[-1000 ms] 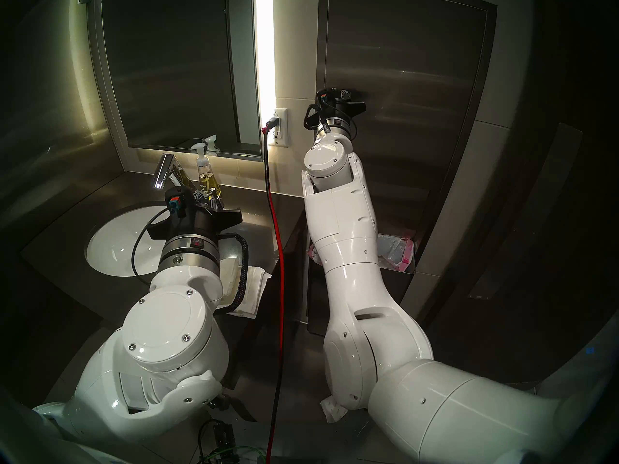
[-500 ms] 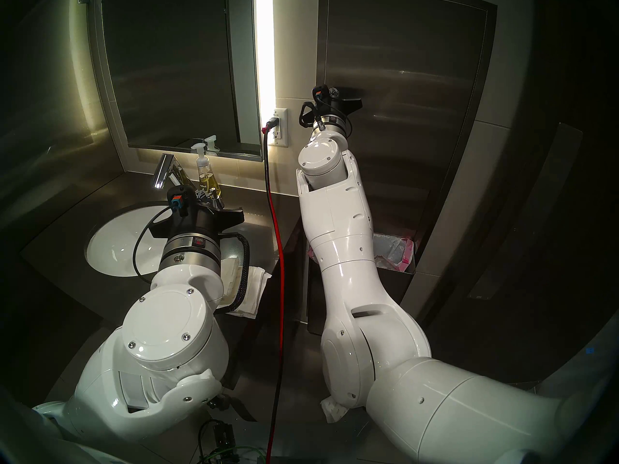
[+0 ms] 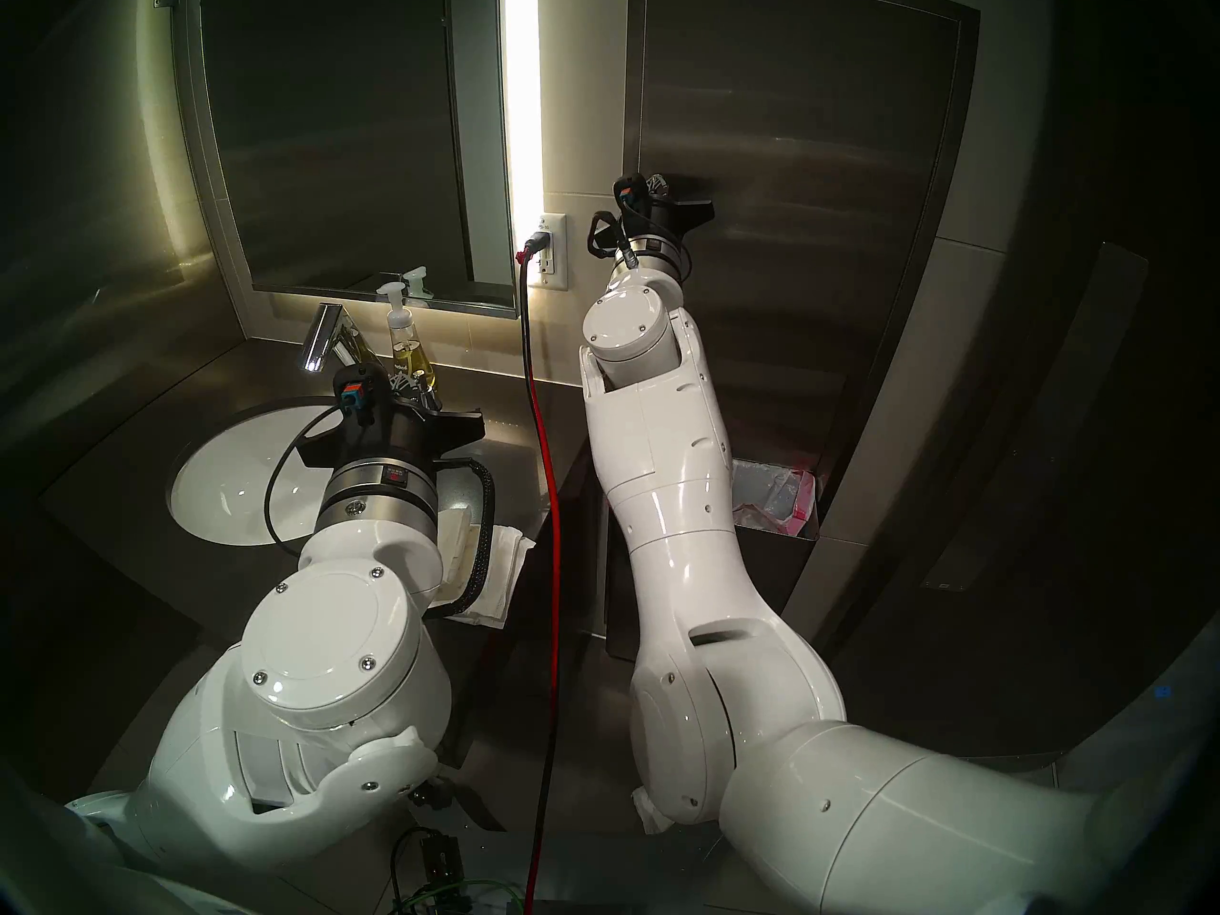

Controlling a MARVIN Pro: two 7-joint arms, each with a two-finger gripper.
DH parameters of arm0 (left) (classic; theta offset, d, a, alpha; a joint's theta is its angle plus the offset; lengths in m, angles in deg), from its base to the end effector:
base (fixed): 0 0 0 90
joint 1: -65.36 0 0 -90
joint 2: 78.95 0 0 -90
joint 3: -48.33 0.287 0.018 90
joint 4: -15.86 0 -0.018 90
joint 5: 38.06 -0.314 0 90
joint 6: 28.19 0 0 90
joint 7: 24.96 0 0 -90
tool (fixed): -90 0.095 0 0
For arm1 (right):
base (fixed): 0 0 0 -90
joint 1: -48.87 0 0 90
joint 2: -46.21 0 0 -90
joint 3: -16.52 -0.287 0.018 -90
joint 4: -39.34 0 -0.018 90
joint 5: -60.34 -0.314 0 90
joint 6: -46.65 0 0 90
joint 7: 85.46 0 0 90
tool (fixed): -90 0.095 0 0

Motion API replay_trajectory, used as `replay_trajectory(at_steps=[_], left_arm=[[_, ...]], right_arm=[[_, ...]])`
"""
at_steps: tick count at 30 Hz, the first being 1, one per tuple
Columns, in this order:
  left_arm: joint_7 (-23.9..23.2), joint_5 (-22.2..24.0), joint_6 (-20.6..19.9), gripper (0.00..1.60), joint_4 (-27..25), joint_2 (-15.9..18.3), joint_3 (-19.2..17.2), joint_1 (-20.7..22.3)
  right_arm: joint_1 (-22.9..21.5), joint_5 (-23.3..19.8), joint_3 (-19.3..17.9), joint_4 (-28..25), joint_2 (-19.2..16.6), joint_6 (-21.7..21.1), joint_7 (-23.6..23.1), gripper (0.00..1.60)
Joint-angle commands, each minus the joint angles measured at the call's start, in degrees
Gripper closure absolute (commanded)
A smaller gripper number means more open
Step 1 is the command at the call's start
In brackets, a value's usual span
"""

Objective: Twist key and open towel dispenser

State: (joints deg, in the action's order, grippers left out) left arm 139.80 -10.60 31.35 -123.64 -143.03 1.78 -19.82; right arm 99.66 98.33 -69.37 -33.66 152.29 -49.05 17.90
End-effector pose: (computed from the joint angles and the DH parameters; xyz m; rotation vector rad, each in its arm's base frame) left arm 0.2730 -0.0960 -0.1112 -2.1111 -0.2950 -2.0902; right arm 0.5648 0.1212 -0.0541 1.5066 0.1982 2.2672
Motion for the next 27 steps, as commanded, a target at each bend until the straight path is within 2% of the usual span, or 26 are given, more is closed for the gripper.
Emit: replay_trajectory(at_steps=[1, 14, 27], left_arm=[[1.2, -0.2, -0.1, 1.39, -0.5, -0.2, -0.2, 0.6], [0.5, -0.2, -0.5, 1.39, -0.5, -0.4, -0.4, 0.5], [-0.1, -0.2, -0.8, 1.39, -0.5, -0.6, -0.5, 0.3]], right_arm=[[3.9, 0.6, -0.1, -4.7, -0.7, 0.9, 1.3, 1.60], [9.5, 0.8, -0.5, -14.0, -2.3, 4.3, 1.2, 1.60], [16.5, 0.7, -1.1, -22.0, -4.5, 8.0, -1.5, 1.60]])
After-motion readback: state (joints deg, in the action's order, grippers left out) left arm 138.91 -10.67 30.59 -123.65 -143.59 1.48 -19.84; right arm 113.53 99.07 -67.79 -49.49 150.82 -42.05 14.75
